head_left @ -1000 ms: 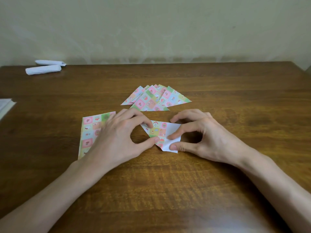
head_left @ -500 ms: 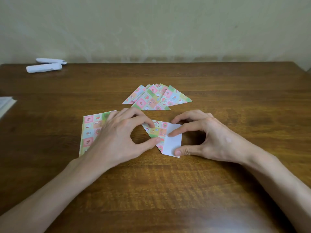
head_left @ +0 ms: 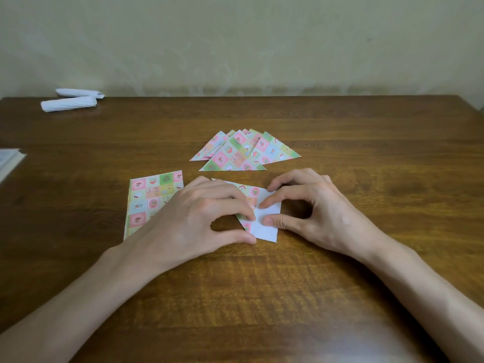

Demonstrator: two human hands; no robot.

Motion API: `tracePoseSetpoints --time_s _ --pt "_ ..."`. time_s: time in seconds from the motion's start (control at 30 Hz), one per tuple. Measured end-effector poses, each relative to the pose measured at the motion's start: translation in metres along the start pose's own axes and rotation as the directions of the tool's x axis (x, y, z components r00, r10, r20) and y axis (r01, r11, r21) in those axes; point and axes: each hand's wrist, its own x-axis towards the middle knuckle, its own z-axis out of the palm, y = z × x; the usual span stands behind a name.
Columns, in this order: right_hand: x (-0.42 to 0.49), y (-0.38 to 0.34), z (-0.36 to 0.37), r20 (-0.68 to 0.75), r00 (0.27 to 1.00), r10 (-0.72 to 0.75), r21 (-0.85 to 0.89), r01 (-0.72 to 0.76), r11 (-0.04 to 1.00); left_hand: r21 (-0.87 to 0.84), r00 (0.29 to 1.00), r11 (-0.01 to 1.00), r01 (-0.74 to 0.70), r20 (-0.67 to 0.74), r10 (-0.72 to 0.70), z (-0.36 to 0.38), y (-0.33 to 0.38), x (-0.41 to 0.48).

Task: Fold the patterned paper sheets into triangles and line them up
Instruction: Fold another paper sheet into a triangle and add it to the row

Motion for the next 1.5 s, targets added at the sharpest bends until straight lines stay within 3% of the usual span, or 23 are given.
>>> tracePoseSetpoints --time_s 0.27,0.53,0.83,1.07,1.2,1.5 --pt "-0.001 0.000 -0.009 0.102 0.994 -0.025 -0.075 0.033 0.997 -0.024 0.999 1.000 0.004 -0.039 -0.005 0.003 -0.002 -0.001" --pt "-0.001 -0.001 0.003 -0.010 1.000 -0.014 -0.043 0.013 0.999 -0.019 0.998 1.000 -0.018 -0.056 0.017 0.002 -0.002 -0.002" --pt "-0.001 -0.004 0.000 -0.020 1.000 0.016 0.061 -0.015 0.998 0.021 0.990 0.998 -0.064 -0.125 0.066 -0.001 0.003 -0.003" --pt "-0.002 -0.005 -0.016 0.133 0.989 -0.068 0.085 0.057 0.995 0.016 0.987 0.998 -0.062 -0.151 0.064 -0.002 0.005 -0.002" --pt "-0.002 -0.003 -0.011 0.042 0.995 -0.093 0.119 0.087 0.989 -0.019 0.990 0.998 -0.054 -0.131 0.051 -0.002 0.006 -0.001" --pt "-0.002 -0.003 -0.015 0.174 0.983 -0.062 0.122 0.041 0.992 -0.112 1.000 0.993 -0.022 0.019 0.024 -0.016 -0.007 -0.007"
